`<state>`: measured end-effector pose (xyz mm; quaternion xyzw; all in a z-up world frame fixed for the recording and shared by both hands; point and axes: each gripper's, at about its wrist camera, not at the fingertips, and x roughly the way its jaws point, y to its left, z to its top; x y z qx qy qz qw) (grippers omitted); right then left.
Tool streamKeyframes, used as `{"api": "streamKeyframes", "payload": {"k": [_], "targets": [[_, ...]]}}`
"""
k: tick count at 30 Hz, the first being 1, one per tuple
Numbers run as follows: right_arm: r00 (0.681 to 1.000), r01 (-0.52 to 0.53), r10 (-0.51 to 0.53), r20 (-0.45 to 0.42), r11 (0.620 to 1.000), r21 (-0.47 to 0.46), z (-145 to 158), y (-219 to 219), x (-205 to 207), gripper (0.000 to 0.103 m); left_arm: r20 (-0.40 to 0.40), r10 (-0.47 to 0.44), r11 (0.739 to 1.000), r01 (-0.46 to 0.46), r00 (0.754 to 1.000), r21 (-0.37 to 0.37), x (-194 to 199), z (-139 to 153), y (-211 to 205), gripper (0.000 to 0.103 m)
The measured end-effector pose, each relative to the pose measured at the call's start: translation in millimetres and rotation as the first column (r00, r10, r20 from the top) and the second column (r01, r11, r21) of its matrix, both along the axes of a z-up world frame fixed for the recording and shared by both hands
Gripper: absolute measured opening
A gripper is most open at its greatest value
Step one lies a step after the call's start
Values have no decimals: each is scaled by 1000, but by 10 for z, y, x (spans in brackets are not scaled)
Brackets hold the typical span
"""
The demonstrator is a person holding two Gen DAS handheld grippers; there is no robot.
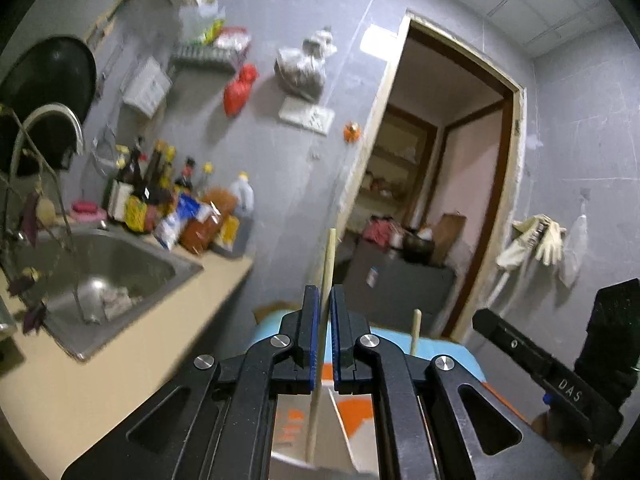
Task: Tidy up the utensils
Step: 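Lift both chopsticks and carry them over the white basket, then open both grippers to drop the chopsticks into the basket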
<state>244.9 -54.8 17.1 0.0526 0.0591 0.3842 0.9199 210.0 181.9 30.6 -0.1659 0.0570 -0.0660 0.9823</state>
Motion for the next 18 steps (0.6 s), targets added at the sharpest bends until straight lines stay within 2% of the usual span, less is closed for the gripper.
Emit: {"api": "streamKeyframes", "payload": {"k": [2,4,6,8,10,12,18], "targets": [[1000,10,-10,-8,1000,1,30,-88,-51,23,-26,-23,1000,23,999,4,-31,0,-59,11],[1000,24,-23,-21,1000,3,57,-183,-101,27,-32,-42,999,42,999,7,-91,17,-127,28],[999,40,-39,-36,999,8,95,-287,-148,43,-25,-60,998,60,998,7,-168,44,-200,39],[998,57,-56,-42,998,20,137,-425,-224,54,-27,-69,997,69,997,17,-233,89,-285,44],[996,75,-74,-46,997,24,180,-553,-295,59,-38,-75,997,76,997,31,-277,136,-376,57],[994,100,-99,-47,995,26,223,-702,-379,74,-47,-85,995,87,995,46,-338,183,-505,67],[986,164,-163,-35,986,17,332,-1138,-624,91,-79,-106,990,113,991,86,-440,274,-861,88]]}}
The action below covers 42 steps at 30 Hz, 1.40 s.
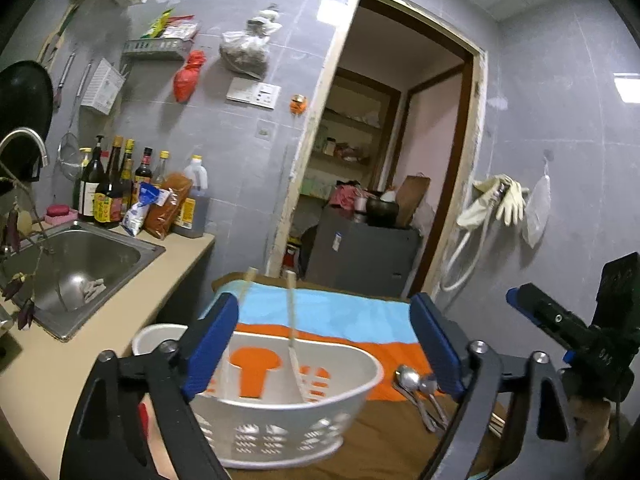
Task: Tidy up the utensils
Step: 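Open both grippers to drop the chopsticks into the basket, then move both tools back to the remaining utensils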
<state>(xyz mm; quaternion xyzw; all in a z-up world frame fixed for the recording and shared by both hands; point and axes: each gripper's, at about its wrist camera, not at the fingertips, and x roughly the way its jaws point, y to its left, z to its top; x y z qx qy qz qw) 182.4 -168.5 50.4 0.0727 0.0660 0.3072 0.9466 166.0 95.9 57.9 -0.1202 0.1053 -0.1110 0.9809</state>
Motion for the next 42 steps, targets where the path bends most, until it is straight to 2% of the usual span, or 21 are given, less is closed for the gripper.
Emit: {"api": "streamKeyframes", "payload": {"k": [1,3,12,16,24,29,34,39,42], "targets": [[1000,8,-8,3,1000,-5,8,-49,-25,92,-4,-3,1000,3,1000,7,-13,6,-61,91],[999,33,-33,12,999,-17,19,-169,-104,103,-6,-9,1000,10,1000,26,-45,13,-208,93],[987,149,-141,81,983,-106,5,-641,-413,103,23,-34,994,32,999,106,-116,-42,-764,96],[981,185,-173,90,972,-146,-65,-807,-472,103,7,-71,991,70,997,117,-74,-117,-994,97],[974,228,-223,46,953,-201,-307,-1130,-409,103,-72,-128,980,137,989,145,165,-343,-1410,97],[965,247,-259,-36,947,-204,-460,-1288,-236,103,-147,-133,976,156,980,154,409,-488,-1548,97],[953,245,-277,-123,943,-224,-604,-1370,5,94,-239,-141,971,182,961,158,707,-643,-1621,96],[934,218,-281,-219,937,-272,-780,-1374,286,75,-325,-152,966,210,933,150,993,-814,-1670,95],[921,194,-279,-273,934,-301,-871,-1363,447,67,-354,-159,962,226,922,156,1114,-882,-1702,91]]}}
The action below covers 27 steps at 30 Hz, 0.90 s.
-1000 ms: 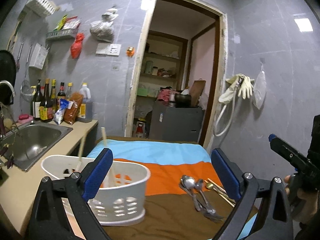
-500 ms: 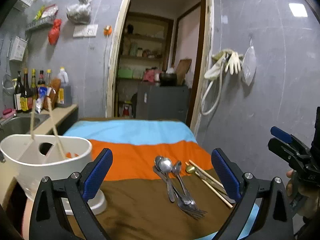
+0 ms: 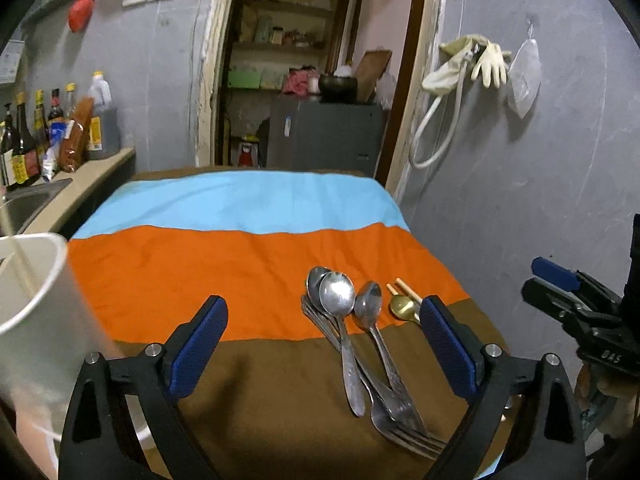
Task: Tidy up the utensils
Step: 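Move both tools back to the remaining utensils, then grasp a silver spoon with the left gripper while the right gripper grasps a chopstick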
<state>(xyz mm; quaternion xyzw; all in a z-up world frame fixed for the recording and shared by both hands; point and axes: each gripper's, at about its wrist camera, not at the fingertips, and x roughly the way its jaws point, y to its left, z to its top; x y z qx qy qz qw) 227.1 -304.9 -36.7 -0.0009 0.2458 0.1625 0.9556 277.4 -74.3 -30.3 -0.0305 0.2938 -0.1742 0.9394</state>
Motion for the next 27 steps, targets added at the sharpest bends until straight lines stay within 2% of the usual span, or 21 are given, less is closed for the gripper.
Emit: {"api": "streamKeyframes", "payload": {"k": [8,9,11,16,23,27], "targets": [[989,-50,47,-143,999,-21,-201,81,396,48,-103,-18,1000,17,995,-11,416,-152,5,62],[986,-57,53,-157,998,-23,-220,94,437,45,-119,-25,1000,24,993,-14,484,-177,9,56],[982,-68,61,-177,997,-32,-247,124,510,42,-141,-35,999,34,989,-16,578,-206,3,50],[968,-89,78,-237,995,-34,-335,164,688,33,-204,-67,998,62,977,-30,812,-312,-2,27],[947,-122,99,-305,991,-57,-432,249,846,26,-284,-114,992,92,952,-91,985,-426,83,14],[936,-131,103,-337,989,-62,-480,276,906,17,-290,-130,988,98,948,-123,1058,-424,125,6]]}}
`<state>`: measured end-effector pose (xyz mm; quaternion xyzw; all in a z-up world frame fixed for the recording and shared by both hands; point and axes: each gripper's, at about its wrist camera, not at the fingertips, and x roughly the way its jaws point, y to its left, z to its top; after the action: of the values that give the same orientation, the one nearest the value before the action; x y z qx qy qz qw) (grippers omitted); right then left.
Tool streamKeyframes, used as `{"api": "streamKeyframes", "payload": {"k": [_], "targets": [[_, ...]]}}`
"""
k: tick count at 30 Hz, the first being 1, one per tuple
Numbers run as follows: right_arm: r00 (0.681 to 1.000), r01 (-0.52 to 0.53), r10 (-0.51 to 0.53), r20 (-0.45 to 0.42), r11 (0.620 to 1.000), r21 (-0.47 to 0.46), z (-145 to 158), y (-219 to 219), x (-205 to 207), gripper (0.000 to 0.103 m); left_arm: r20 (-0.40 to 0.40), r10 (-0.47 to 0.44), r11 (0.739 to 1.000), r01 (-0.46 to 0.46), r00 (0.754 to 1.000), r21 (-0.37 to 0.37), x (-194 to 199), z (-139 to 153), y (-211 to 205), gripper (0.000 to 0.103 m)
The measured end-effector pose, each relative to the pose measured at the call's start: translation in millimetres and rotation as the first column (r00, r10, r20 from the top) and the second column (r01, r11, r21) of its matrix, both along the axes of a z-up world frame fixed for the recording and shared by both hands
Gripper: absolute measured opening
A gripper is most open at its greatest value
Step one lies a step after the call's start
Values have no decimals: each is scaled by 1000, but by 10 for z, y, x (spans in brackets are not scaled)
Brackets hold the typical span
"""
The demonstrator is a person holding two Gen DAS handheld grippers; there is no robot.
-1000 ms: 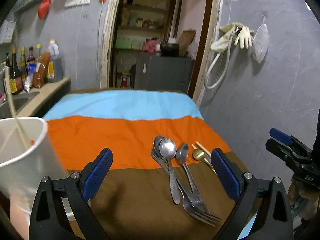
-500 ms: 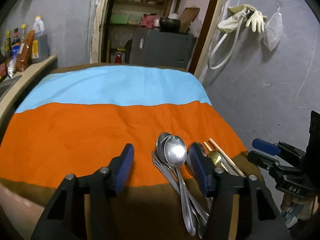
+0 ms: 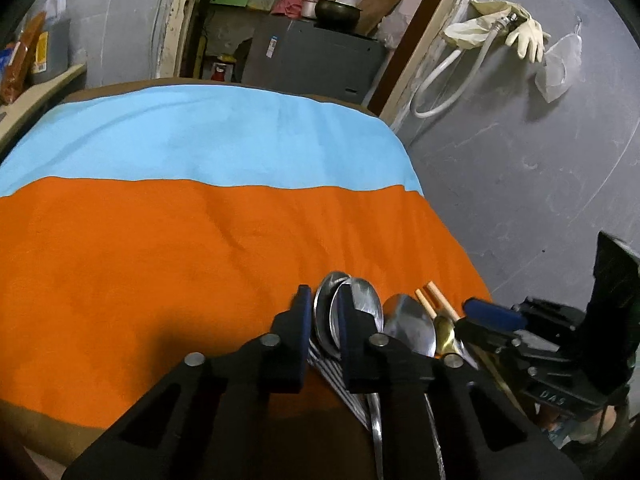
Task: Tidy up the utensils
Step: 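Grasp a silver spoon with the left gripper while the right gripper grasps a chopstick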
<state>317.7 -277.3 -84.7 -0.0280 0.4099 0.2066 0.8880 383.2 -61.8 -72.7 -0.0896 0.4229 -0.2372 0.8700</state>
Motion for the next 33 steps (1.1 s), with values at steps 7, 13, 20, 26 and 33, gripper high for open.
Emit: {"api": "streamKeyframes", "payload": {"k": [7,13,20,26,33], "targets": [[1000,7,-6,-9,1000,30,10,-45,16,5,-23,-8,998,6,1000,-57,22,-6,94,2],[998,54,-54,27,999,1,32,-95,-33,4,25,39,999,-38,999,-36,-40,74,111,2],[997,71,-71,11,997,-8,-6,-165,-4,4,109,49,998,-52,993,26,-193,182,76,1],[999,47,-47,5,999,25,31,-127,1,6,80,43,999,-44,996,16,-127,102,65,1],[999,22,-22,-31,1000,17,33,32,136,7,64,33,999,-33,997,0,-107,103,79,1]]}}
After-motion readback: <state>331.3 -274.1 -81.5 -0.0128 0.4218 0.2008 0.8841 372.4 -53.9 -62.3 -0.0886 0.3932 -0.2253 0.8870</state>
